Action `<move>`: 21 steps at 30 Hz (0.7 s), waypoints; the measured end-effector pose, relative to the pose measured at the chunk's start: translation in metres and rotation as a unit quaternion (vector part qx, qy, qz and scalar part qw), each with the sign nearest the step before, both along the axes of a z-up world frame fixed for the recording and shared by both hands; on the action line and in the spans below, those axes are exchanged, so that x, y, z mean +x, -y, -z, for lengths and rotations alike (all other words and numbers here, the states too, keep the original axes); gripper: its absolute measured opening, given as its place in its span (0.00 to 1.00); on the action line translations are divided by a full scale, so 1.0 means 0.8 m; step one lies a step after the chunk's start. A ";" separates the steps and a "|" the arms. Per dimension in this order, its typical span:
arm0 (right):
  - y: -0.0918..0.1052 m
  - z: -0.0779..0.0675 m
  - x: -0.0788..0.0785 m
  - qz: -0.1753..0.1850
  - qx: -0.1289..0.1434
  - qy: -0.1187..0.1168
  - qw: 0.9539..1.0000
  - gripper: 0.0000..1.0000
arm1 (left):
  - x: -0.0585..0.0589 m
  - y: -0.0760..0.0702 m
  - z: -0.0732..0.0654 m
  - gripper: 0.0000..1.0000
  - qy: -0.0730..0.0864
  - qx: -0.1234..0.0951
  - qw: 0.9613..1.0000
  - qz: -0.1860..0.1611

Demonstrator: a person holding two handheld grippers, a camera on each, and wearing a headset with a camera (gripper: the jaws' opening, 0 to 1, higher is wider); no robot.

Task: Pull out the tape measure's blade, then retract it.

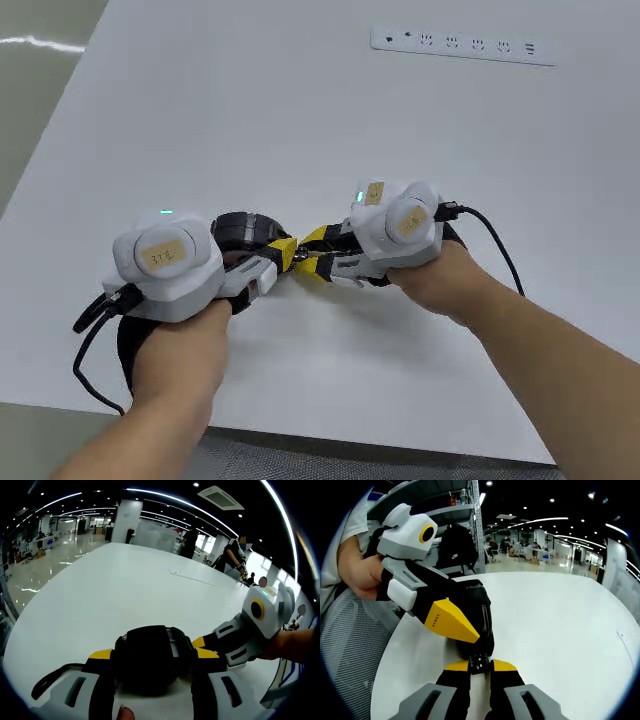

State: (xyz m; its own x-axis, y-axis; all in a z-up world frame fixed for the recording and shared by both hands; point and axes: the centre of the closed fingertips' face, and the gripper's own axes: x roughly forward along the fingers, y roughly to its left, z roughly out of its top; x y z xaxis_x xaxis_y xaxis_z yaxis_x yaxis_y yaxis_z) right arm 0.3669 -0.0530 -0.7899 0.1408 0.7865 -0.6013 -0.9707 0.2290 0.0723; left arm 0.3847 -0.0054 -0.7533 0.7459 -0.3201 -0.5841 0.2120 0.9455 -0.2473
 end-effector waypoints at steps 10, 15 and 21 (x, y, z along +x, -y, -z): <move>0.000 -0.001 0.001 0.012 0.001 -0.010 1.000 0.16 | 0.000 0.001 0.001 0.60 0.000 0.002 1.000 0.004; -0.001 -0.001 0.000 0.012 0.002 -0.014 1.000 0.17 | -0.001 0.001 0.002 0.60 -0.002 0.003 1.000 0.005; 0.002 -0.004 -0.001 0.013 0.002 -0.011 1.000 0.18 | -0.004 0.001 0.000 0.61 -0.001 -0.004 1.000 0.006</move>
